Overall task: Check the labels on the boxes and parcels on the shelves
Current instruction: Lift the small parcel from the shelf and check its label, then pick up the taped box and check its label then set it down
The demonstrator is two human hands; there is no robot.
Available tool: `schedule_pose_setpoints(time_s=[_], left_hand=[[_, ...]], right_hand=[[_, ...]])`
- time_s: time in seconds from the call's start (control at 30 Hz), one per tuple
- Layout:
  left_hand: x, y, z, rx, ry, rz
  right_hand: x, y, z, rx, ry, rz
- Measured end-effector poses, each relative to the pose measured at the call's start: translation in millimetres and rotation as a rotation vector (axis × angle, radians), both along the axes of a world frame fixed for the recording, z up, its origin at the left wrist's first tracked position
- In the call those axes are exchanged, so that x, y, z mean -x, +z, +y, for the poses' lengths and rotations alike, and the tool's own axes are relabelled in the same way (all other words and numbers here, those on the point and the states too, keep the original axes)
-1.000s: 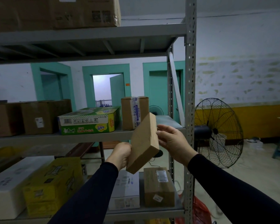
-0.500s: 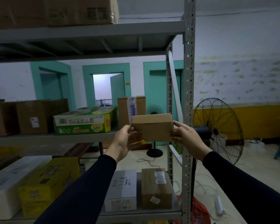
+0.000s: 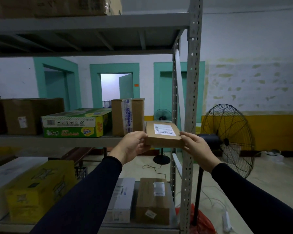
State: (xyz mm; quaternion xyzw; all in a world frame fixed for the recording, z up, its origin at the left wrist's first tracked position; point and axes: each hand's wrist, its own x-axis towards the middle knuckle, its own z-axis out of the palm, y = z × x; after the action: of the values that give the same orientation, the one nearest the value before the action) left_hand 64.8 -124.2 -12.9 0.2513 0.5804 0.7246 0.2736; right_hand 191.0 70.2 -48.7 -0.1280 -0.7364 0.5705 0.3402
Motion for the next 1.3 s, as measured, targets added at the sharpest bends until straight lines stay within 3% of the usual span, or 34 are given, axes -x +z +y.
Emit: schedule_pose_setpoints(time_s=[0.2,0.33,0.47,0.57,0.7,0.93,1.1,1.3], left_hand=[[36,-3,40,0.122,0.074,0.040],[78,-8,65,0.259,0.096,0.236],[106,-14,84,0.429,0.105,0.599],[117,-17,97,0.485,0.101,0.740],[120,-20,113,0.543,-0.004,0.682],[117,-15,125,0.591,0.000,0.624],[113,-12,123,0.594,0.013,0.606],[108,0,102,0.520,0.161,0.613]], right_hand=[[37,-3,23,-0.187,-0.134,-0.048],[80,-4,37,-0.224,-0.280,-0.120],[112,0,44,-0.261,-0.375,-0.209],[129,5,47,-0.347,-0.394,-0.288],[144,5,51,-0.434,-0.387,-0.415],[154,2,59,-0.556,-0.399,-0.514],[146,7,54,-0.574,-0.345,-0.526],[141,20,49,-0.636,-0.365,-0.370]])
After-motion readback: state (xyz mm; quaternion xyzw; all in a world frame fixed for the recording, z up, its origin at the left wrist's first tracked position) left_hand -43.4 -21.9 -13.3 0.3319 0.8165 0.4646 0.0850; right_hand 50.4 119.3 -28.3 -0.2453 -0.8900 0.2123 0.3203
